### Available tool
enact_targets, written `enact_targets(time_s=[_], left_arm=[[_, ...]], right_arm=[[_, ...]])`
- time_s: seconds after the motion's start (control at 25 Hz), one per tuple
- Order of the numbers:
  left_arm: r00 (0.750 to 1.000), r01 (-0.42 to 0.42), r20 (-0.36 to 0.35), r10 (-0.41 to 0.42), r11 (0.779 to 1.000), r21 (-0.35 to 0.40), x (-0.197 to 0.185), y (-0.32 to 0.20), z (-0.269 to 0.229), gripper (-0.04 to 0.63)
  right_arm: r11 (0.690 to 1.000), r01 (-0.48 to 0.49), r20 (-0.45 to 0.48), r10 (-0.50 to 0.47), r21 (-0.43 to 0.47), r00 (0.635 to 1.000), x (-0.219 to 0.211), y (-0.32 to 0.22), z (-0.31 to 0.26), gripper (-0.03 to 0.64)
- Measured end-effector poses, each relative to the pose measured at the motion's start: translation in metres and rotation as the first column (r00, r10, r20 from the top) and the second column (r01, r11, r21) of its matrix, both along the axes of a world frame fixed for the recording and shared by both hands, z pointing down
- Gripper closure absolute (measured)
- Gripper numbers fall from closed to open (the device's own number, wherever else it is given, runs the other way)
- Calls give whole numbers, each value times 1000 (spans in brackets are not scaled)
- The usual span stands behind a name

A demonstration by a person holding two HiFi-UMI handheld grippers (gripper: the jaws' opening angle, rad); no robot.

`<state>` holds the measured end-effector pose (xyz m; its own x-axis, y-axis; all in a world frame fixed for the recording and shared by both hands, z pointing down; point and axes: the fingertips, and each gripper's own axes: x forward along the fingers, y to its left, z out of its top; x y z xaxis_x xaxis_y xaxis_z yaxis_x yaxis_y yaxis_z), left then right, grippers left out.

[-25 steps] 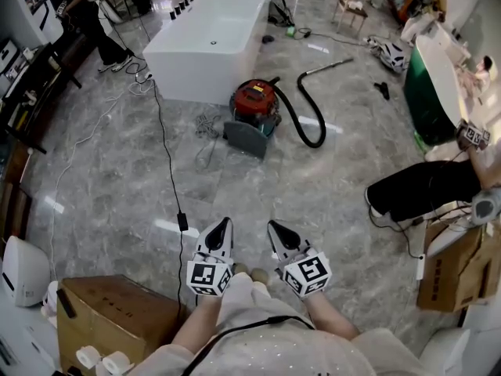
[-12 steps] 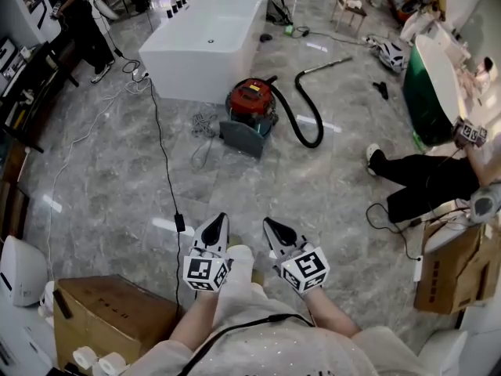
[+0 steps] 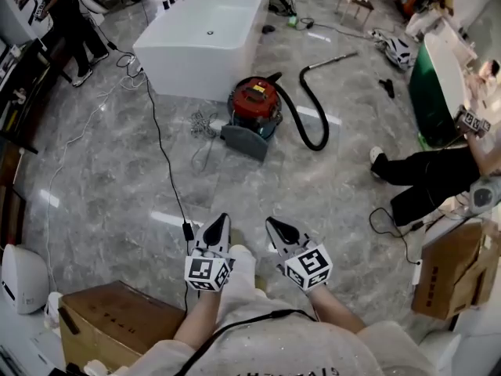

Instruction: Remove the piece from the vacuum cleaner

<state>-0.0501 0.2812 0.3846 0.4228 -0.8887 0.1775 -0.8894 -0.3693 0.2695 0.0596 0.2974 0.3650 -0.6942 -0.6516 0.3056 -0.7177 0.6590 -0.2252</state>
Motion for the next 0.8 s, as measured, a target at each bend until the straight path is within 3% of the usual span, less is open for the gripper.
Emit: enact_targets(time_s=[0.4,0.8], left_arm=[[999,-31,25,31,1000,-1,-34,-109,2,575],[998,-58,-7,57,996,-64,-53,-155,29,574]], right_arm=[[999,-22,-13,22,-32,1000,-29,-106,12,601],[996,-50,-32,47,-76,998,-44,-157,31,601]])
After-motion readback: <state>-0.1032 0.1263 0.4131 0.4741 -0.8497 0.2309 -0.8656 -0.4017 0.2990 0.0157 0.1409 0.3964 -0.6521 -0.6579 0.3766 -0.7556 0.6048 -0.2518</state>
